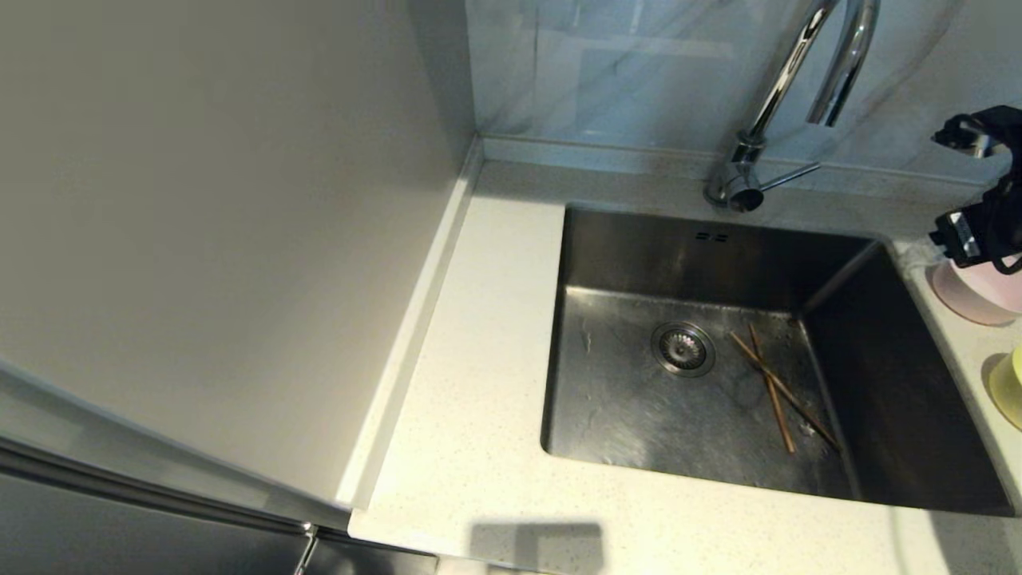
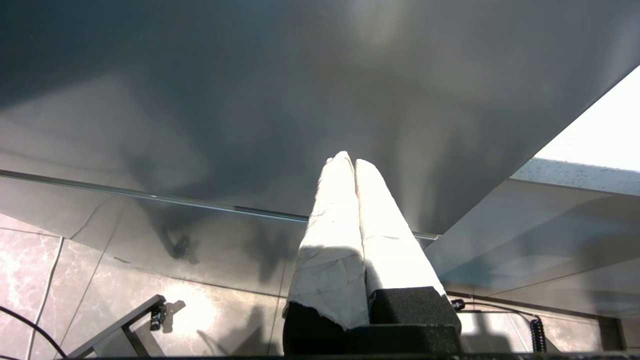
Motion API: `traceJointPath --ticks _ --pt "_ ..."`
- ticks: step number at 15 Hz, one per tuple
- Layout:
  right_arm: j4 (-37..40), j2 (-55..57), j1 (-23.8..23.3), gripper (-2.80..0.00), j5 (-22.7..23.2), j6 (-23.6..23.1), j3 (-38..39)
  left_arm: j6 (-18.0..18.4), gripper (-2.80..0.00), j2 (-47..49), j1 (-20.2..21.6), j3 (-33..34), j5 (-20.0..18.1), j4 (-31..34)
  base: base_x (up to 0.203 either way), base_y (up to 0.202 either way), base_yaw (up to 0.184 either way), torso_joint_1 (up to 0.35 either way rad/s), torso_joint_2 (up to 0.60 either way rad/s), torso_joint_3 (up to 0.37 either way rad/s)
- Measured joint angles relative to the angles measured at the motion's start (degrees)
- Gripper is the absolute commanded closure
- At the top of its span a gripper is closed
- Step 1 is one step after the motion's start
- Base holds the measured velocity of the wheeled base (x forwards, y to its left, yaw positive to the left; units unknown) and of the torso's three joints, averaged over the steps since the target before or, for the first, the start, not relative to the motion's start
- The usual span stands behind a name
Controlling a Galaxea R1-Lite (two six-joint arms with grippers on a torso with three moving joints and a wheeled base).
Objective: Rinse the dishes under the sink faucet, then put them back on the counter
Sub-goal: Put a bowl into the sink
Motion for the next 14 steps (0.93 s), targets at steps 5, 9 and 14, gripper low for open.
traceJointPath --ticks 5,9,14 --pt "-2.0 3.8 -4.4 -2.80 -1.3 -1.4 -1.0 0.0 0.00 0.0 0.0 0.0 0.0 0.0 0.000 0.000 0.000 0.000 0.00 0.000" --pt "-6.0 7.0 -7.1 -2.80 -1.2 -1.3 -0.4 0.0 0.00 0.0 0.0 0.0 0.0 0.0 0.000 0.000 0.000 0.000 0.00 0.000" --pt "-11.1 13.3 -8.4 -2.80 -1.3 -1.3 -2.5 0.0 0.00 0.0 0.0 0.0 0.0 0.0 0.000 0.000 0.000 0.000 0.00 0.000"
